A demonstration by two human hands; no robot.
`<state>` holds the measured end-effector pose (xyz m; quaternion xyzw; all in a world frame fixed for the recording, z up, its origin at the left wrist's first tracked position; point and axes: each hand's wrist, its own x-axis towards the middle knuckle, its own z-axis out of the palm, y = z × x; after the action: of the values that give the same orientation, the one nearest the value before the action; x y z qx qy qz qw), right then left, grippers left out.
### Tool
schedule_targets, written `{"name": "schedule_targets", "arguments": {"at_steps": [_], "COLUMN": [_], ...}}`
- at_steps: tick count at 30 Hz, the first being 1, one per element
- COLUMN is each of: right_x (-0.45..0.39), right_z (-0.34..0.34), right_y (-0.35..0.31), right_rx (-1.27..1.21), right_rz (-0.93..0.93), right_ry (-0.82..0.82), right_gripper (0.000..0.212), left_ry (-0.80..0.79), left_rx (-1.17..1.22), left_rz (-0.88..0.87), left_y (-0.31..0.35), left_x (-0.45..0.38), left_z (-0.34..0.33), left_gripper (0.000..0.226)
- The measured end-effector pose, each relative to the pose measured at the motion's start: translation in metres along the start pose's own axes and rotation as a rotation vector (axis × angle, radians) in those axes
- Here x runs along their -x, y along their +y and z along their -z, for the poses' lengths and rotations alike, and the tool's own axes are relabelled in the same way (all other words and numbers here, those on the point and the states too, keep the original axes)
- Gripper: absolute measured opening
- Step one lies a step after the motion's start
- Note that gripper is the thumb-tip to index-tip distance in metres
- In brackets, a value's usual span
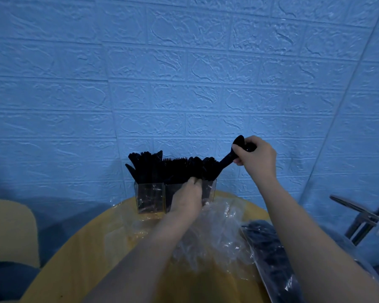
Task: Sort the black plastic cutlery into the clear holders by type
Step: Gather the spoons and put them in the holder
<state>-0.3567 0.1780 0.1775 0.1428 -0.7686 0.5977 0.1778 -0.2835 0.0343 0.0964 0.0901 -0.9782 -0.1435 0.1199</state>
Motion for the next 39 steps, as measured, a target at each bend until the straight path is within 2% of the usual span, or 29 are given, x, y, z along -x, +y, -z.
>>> {"name": "schedule_targets", "arguments": {"at_steps": [6, 15, 28, 35, 39], "right_x": [-0.006, -0.005, 0.004, -0.002, -0.008], "right_z": [-0.009, -0.041, -0.057, -0.052, -0.051], "right_y": [0.007, 0.018, 0.023, 0.018, 0.011], "right_rx": [0.068, 0.147, 0.514, 0.598, 0.489], "right_rz": [0.035, 0.138, 0.27, 0.314, 0.326], "right_ry": [0.047, 0.075, -0.024, -0.129, -0.129], "right_gripper": [0.008, 0.013, 0.021, 0.029, 0.037], "left_ry": [0.049, 0.064, 0.02, 0.0, -0.016], "left_rx": [0.01, 0.028, 0.106, 0.125, 0.104], "left_rz": [-0.019, -0.042, -0.025, -0.015, -0.006], "left_y": [-0.001, -0.004, -0.002, -0.002, -0.001], "left_x": [-0.001, -0.001, 0.004, 0.006, 0.007], "left_z": [-0.001, -0.004, -0.002, 0.0, 0.002], "left_gripper": [0.045, 0.046, 0.047, 0.048, 0.05]}}
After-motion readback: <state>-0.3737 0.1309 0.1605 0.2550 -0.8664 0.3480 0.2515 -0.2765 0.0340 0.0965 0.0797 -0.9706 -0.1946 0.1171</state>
